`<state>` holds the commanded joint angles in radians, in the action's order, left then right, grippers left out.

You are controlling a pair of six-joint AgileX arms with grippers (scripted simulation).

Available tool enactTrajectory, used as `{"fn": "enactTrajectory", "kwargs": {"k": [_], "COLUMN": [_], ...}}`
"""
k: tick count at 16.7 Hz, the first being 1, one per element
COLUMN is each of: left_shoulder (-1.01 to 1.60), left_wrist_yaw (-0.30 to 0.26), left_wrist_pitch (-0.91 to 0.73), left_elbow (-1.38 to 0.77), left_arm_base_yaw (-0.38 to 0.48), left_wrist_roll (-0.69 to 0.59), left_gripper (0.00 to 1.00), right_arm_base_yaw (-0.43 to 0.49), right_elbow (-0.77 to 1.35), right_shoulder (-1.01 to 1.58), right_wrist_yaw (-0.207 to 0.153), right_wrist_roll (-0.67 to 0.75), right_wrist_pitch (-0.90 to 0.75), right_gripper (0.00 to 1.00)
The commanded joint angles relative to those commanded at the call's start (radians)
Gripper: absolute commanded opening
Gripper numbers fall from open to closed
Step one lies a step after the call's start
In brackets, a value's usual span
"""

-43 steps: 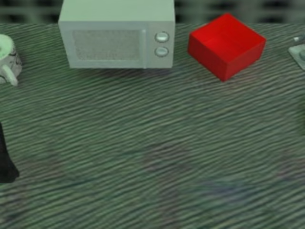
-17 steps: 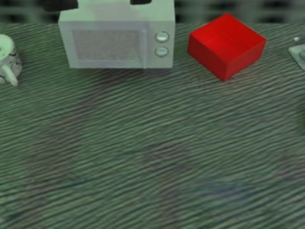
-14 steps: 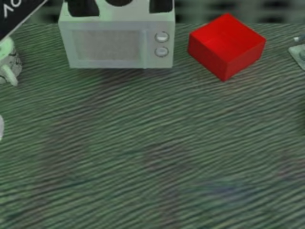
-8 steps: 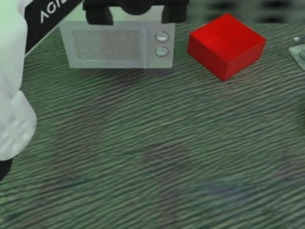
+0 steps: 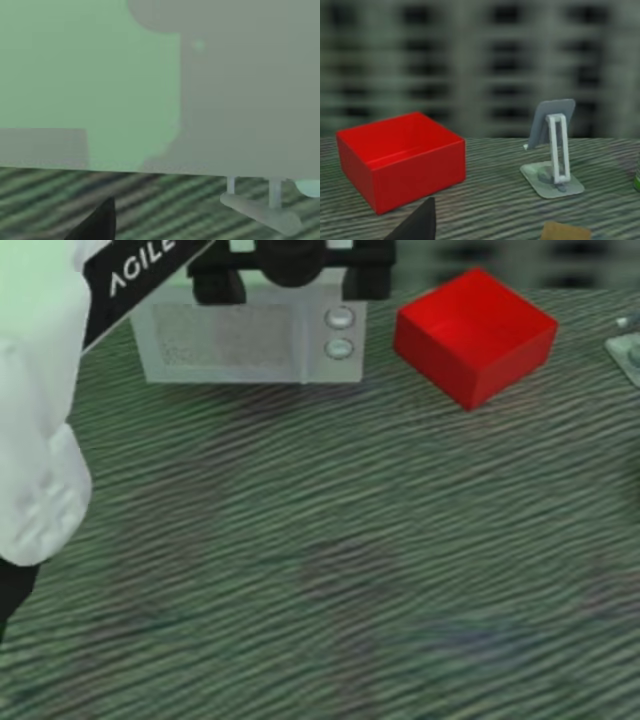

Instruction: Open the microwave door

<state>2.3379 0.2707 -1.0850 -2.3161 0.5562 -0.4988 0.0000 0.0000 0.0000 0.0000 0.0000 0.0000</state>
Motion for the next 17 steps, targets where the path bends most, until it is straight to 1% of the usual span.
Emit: {"fn": "enactTrajectory", "kwargs": {"k": [3, 7, 17], "left_shoulder": [0.050, 0.056, 0.056], "left_wrist_yaw": [-0.009, -0.010, -0.010], "left_wrist_pitch": [0.084, 0.091, 0.091], "left_elbow": [0.030, 0.033, 0.033], "left_arm_base_yaw": [-0.018, -0.020, -0.020], "left_wrist_roll": [0.017, 0.019, 0.019], "left_gripper": [1.00, 1.00, 0.25], "right_arm_base_yaw": [0.000, 0.000, 0.000], "right_elbow": [0.000, 0.000, 0.000], "right_shoulder": [0.000, 0.000, 0.000], "right_wrist_yaw": [0.000, 0.000, 0.000], "right_wrist_roll": [0.000, 0.000, 0.000], "right_wrist_pitch": [0.000, 0.000, 0.000], "right_gripper": [1.00, 1.00, 1.00]}}
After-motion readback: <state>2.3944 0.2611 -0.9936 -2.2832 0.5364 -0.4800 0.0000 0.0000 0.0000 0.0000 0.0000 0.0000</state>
